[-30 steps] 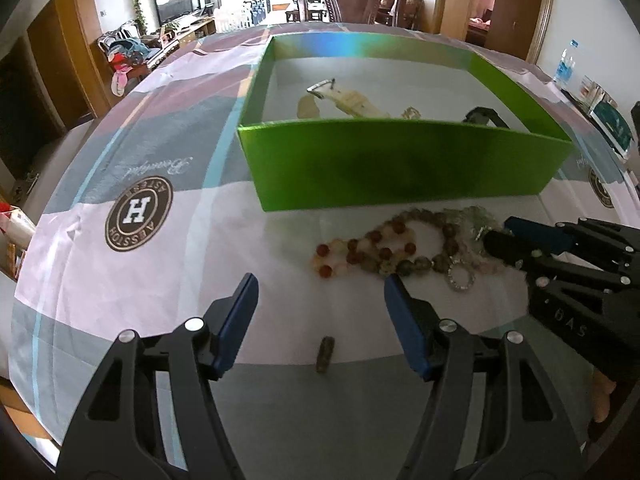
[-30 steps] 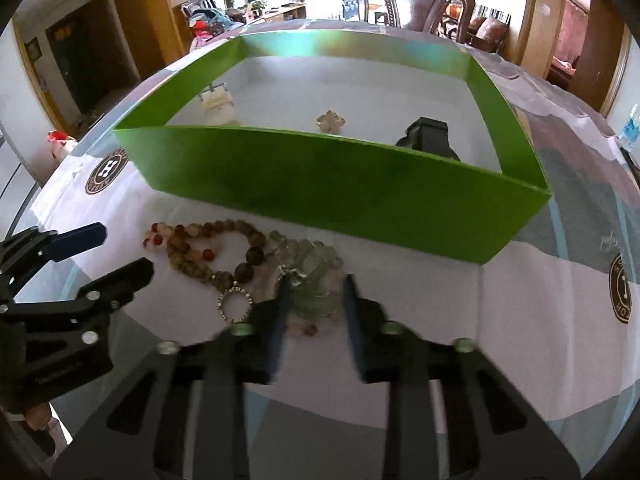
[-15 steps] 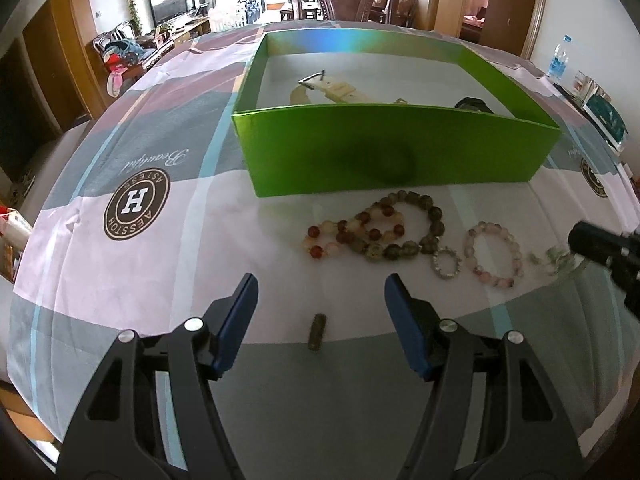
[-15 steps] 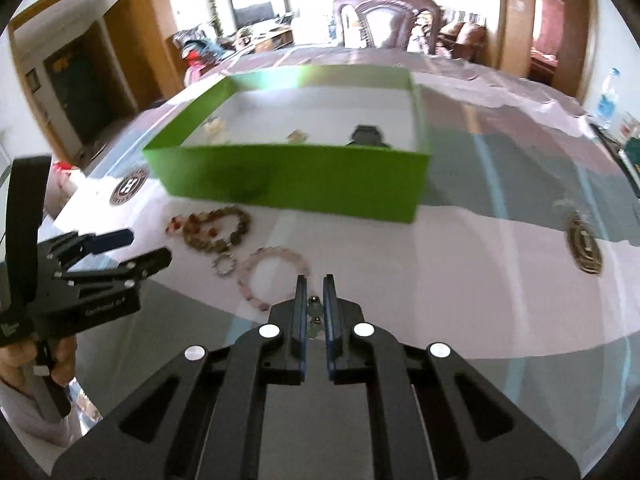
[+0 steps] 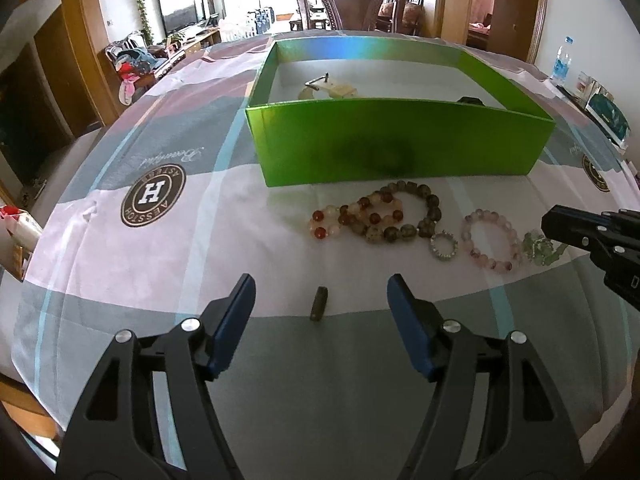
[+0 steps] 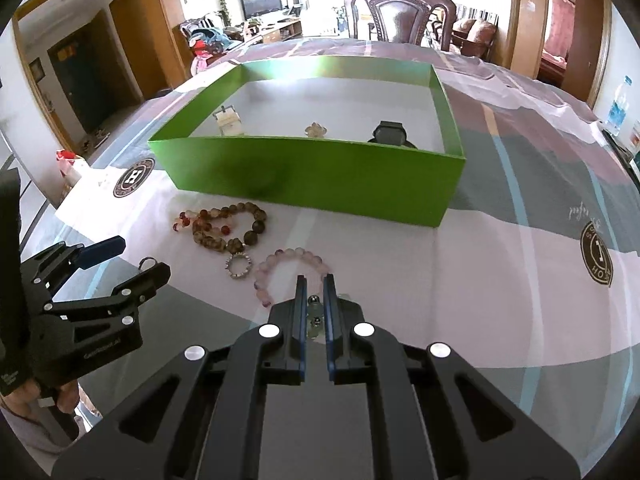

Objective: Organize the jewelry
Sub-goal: 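Grasp the green jade pendant with the right tool while the left tool approaches the black ring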

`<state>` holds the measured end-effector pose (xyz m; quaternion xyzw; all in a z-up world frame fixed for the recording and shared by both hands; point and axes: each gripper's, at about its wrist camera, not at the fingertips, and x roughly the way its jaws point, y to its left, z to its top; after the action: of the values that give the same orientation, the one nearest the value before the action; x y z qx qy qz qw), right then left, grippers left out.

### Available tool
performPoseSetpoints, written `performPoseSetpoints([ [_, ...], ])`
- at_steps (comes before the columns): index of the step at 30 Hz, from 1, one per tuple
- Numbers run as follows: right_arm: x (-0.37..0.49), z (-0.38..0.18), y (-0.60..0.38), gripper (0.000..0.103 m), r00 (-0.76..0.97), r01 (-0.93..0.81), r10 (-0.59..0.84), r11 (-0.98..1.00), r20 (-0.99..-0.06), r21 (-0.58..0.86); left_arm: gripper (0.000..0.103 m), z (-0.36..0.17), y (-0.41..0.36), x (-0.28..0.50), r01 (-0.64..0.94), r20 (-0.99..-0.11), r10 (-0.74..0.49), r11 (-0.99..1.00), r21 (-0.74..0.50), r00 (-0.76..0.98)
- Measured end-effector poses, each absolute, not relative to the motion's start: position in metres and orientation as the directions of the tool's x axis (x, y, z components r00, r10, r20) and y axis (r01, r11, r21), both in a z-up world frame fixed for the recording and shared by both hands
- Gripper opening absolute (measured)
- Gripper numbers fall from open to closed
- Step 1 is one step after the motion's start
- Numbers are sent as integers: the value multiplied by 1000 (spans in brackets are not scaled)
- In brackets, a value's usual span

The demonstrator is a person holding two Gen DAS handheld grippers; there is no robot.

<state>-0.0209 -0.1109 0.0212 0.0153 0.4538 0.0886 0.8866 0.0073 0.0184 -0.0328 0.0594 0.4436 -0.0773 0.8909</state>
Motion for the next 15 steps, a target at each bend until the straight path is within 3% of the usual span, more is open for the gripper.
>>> performPoseSetpoints([
  [1,-21,20,-112,8,571,-137,168,985,-803,109,63,-34,18,8,196,-802,-88,980,36,591],
  [6,-23,16,-117,8,565,-106,157,987,-810,117,26,-41,15,13,231,-825,-134,973,-4,549],
  [8,-23,14,-119,8,563,-95,152,988,-813,119,18,-43,13,14,243,-827,-146,970,-12,543],
  [13,-25,14,-123,8,564,-77,140,990,-814,117,20,-39,5,9,265,-817,-158,964,-6,554],
  [15,-25,15,-124,8,566,-74,140,990,-813,118,30,-37,4,7,268,-815,-158,963,-3,558],
])
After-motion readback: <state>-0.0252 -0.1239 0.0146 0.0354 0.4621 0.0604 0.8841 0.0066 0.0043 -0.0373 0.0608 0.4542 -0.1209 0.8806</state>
